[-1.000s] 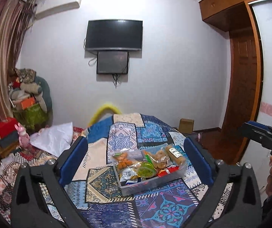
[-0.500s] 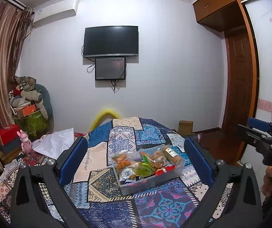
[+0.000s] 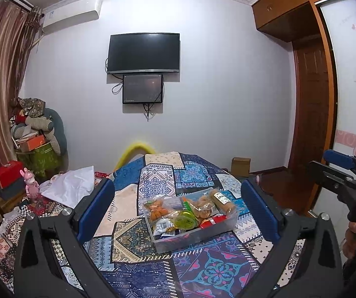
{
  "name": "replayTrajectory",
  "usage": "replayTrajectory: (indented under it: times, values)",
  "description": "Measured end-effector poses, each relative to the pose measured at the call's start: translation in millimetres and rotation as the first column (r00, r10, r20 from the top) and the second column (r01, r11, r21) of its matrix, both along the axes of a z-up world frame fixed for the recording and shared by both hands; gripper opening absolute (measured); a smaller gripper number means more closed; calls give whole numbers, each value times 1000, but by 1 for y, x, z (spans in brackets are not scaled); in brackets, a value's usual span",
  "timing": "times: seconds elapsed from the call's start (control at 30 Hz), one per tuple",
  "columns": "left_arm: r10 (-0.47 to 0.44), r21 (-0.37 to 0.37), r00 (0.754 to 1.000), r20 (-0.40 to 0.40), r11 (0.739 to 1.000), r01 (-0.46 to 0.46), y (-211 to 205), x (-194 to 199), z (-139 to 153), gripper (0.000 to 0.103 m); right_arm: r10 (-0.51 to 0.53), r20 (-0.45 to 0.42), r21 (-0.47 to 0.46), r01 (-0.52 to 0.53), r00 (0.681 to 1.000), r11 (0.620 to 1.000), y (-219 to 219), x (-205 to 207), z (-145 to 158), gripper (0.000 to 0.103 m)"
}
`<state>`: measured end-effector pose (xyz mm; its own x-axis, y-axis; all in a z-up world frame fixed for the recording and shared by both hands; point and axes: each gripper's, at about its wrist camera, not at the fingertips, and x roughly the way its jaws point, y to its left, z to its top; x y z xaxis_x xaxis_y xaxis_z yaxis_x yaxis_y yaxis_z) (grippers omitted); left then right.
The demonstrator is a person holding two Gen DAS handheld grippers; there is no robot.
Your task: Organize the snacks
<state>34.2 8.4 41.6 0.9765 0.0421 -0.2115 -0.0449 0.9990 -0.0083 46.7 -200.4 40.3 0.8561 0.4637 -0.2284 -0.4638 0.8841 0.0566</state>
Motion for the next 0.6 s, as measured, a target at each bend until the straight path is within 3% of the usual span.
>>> replayTrajectory:
  times: [0.6]
  values:
    - [-4, -10, 1000, -5, 1000, 3, 1, 3, -1, 103, 4, -9, 7, -4, 1000, 1000, -1, 0, 1, 103]
